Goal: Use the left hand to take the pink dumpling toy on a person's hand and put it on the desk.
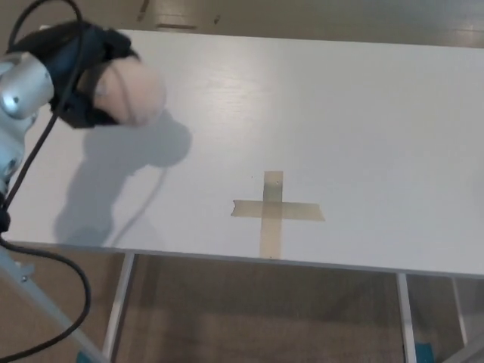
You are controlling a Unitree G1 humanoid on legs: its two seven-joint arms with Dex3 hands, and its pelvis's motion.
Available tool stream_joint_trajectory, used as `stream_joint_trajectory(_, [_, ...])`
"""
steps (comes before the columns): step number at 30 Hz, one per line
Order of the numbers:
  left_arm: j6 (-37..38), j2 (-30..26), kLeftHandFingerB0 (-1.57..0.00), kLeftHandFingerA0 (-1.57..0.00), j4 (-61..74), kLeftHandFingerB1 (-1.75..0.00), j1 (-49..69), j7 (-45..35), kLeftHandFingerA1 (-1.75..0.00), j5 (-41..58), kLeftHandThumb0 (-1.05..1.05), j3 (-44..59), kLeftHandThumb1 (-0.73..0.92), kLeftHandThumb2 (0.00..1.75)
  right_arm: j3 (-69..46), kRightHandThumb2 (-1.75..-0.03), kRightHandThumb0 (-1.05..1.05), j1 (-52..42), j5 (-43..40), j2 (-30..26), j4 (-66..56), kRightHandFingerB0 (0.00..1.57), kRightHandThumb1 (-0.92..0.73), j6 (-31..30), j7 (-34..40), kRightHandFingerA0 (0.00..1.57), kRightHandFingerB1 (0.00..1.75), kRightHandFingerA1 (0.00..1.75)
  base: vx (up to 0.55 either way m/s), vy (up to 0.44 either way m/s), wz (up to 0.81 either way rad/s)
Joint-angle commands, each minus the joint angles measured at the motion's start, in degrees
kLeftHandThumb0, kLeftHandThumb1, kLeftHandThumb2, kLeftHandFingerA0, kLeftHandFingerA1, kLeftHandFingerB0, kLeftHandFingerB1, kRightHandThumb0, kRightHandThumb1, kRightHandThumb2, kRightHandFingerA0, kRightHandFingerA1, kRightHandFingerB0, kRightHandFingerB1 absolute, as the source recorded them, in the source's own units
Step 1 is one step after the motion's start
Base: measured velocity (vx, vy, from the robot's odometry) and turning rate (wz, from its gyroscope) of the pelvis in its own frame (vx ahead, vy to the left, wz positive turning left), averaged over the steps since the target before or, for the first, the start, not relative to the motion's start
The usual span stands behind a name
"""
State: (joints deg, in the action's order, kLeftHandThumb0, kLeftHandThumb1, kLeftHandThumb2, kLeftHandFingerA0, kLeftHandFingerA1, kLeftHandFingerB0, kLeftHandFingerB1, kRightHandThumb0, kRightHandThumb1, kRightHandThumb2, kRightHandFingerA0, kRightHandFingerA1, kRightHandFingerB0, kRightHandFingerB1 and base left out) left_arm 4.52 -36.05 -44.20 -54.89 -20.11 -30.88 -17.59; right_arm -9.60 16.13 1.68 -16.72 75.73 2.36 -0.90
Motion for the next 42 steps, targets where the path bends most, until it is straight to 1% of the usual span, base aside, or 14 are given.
stream_joint_trajectory(1, [5.2, -1.1, -0.87, -0.7, -3.8, -0.65, 1.3, 6.7, -1.34, -5.0, -0.23, -3.6, 0.73, 0.63, -0.2, -0.59, -0.21, -0.3, -0.1, -0.2, 0.0, 0.58, -0.66, -0.6, -0.1, 0.66, 0.44, 0.46, 0.0, 0.0, 0.0])
stream_joint_trajectory(3, [5.9, -0.9, -0.88, -0.65, -4.6, -0.61, 1.5, 7.3, -1.48, -5.2, -0.21, -4.5, 0.72, 0.63, -0.3, -0.59, -0.21, -0.4, -0.1, -0.2, 0.0, 0.58, -0.66, -0.5, -0.2, 0.66, 0.44, 0.46, 0.0, 0.0, 0.0])
stream_joint_trajectory(8, [6.1, -0.4, -0.86, -0.66, -4.9, -0.61, 2.0, 6.7, -1.41, -4.9, -0.36, -5.4, 0.68, 0.69, -0.5, -0.59, -0.2, -0.4, -0.3, -0.2, 0.0, 0.58, -0.66, -0.3, -0.3, 0.65, 0.44, 0.46, 0.0, 0.0, 0.0])
stream_joint_trajectory(10, [5.7, -0.3, -0.61, -0.58, -2.8, -0.4, 3.6, 6.5, -1.55, -5.0, -0.21, -5.7, 0.74, 0.61, -0.5, -0.59, -0.2, -0.3, -0.1, -0.1, 0.0, 0.59, -0.66, -0.1, -0.2, 0.65, 0.45, 0.46, 0.0, 0.0, 0.0])
stream_joint_trajectory(17, [4.5, 0.2, -0.75, -0.6, -1.5, -0.46, 5.4, 6.1, -1.5, -6.1, -0.26, -6.9, 0.74, 0.63, -0.3, -0.6, -0.19, 0.0, 0.1, -0.1, 0.0, 0.58, -0.66, -0.3, -0.3, 0.65, 0.44, 0.46, 0.0, 0.0, 0.0])
stream_joint_trajectory(18, [4.6, 0.3, -0.51, -0.67, -1.6, -0.39, 5.6, 5.9, -1.31, -6.2, -0.24, -7.2, 0.71, 0.63, -0.3, -0.59, -0.19, 0.1, 0.1, -0.2, 0.0, 0.59, -0.66, -0.3, -0.4, 0.65, 0.45, 0.46, 0.0, 0.0, 0.0])
stream_joint_trajectory(25, [4.5, 0.6, -0.61, -0.79, -2.8, -0.41, 5.8, 4.5, -1.04, -6.3, -0.26, -7.8, 0.69, 0.61, -0.4, -0.59, -0.19, 0.1, 0.0, -0.3, -0.1, 0.58, -0.67, -0.4, -0.6, 0.65, 0.45, 0.46, 0.0, 0.0, 0.0])
stream_joint_trajectory(29, [3.2, 1.2, -0.5, -0.8, -3.8, -0.37, 5.5, 2.0, -0.88, -5.0, -0.28, -7.4, 0.67, 0.6, -0.1, -0.59, -0.2, 0.2, 0.3, -0.4, -0.1, 0.58, -0.67, -0.5, -0.7, 0.65, 0.44, 0.46, 0.0, 0.0, 0.0])
stream_joint_trajectory(30, [2.9, 1.3, -0.29, -0.77, -3.9, -0.33, 5.4, 1.2, -0.54, -4.6, -0.37, -7.3, 0.61, 0.63, -0.1, -0.59, -0.2, 0.1, 0.3, -0.4, -0.1, 0.58, -0.66, -0.5, -0.6, 0.65, 0.44, 0.46, 0.0, 0.0, 0.0])
stream_joint_trajectory(31, [1.7, 1.4, -0.05, -0.06, -4.4, -0.17, 4.7, -2.2, -0.29, -3.9, -0.63, -7.2, 0.4, 0.77, -0.1, -0.59, -0.2, 0.2, 0.2, -0.4, 0.0, 0.58, -0.66, -0.6, -0.6, 0.65, 0.44, 0.46, 0.0, 0.0, 0.0])
stream_joint_trajectory(32, [0.7, 1.5, -0.05, -0.06, -4.7, -0.17, 4.2, -4.7, -0.29, -3.3, -0.63, -7.1, 0.4, 0.77, -0.2, -0.59, -0.2, 0.2, 0.2, -0.4, 0.0, 0.58, -0.66, -0.7, -0.6, 0.65, 0.44, 0.46, 0.0, 0.0, 0.0])
stream_joint_trajectory(33, [-1.3, 1.7, 0.0, 0.0, -4.8, -0.07, 3.7, -8.4, 0.0, -2.5, -0.74, -6.9, 0.44, 0.81, -0.4, -0.59, -0.2, 0.2, -0.1, -0.4, 0.1, 0.58, -0.66, -0.8, -0.5, 0.65, 0.45, 0.46, 0.0, 0.0, 0.0])
stream_joint_trajectory(35, [-1.9, 1.6, 0.0, 0.0, -4.3, -0.12, 3.7, -8.8, 0.0, -2.7, -0.89, -6.9, 0.47, 0.59, -0.5, -0.59, -0.2, 0.3, -0.2, -0.3, 0.0, 0.59, -0.66, -0.9, -0.4, 0.65, 0.45, 0.46, 0.0, 0.0, 0.0])
stream_joint_trajectory(42, [0.1, 1.2, 0.0, 0.0, -2.3, 0.0, 5.1, -6.3, 0.0, -1.7, -0.91, -4.8, 0.46, 0.62, -0.5, -0.59, -0.21, 0.4, -0.1, -0.3, -0.1, 0.58, -0.66, -0.9, -0.5, 0.64, 0.44, 0.46, 0.0, 0.0, 0.0])
